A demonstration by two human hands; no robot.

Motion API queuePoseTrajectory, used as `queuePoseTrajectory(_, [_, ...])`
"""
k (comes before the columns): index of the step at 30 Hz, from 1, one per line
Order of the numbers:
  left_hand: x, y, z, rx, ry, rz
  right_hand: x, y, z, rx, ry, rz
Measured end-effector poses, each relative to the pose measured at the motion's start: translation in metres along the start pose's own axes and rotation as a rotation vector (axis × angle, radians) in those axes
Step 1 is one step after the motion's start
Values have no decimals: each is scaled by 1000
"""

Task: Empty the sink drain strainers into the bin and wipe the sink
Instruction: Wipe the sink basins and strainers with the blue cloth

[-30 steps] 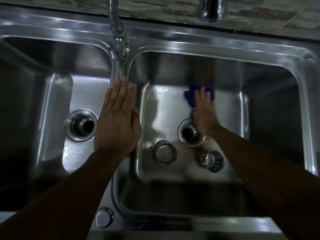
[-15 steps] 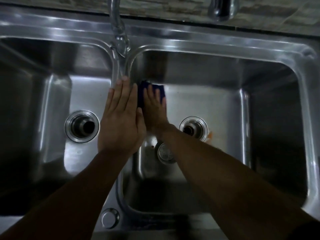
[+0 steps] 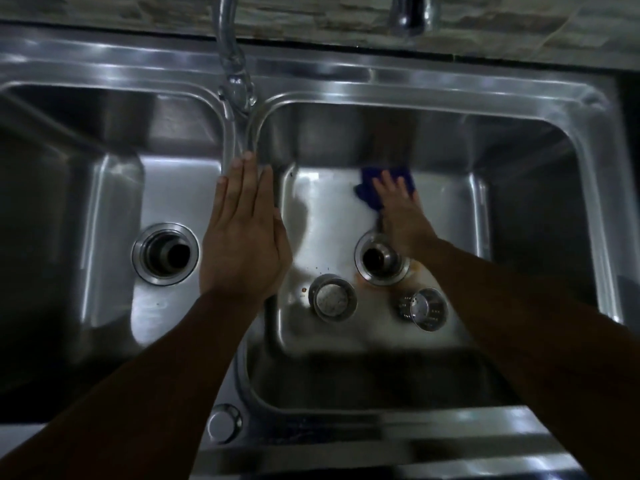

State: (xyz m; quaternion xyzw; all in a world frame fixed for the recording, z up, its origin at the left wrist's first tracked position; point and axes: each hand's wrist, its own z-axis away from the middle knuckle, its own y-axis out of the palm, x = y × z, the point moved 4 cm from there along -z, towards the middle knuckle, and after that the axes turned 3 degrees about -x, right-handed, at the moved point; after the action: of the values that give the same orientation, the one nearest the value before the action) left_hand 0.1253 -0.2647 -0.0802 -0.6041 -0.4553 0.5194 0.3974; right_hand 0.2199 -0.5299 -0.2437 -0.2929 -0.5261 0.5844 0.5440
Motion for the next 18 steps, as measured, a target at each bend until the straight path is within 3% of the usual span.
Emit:
queuePoseTrajectory(2, [1,1,2,29,-8,-39,-53,-2,24,-10,209,-3])
queuePoseTrajectory(4, [0,2,2,47,9,-115,-95,-7,53,-20,301,68])
queuePoseTrajectory(8, [-10,6,7,109,185,-281,-101,8,109,16,221,146])
queuePoseTrajectory(12, [-48,27,20,272,196,-302,-91,14,124,67,226,101])
queuePoseTrajectory(18, [-149,103,57,603,278,28,-106,-8,91,11,99,69])
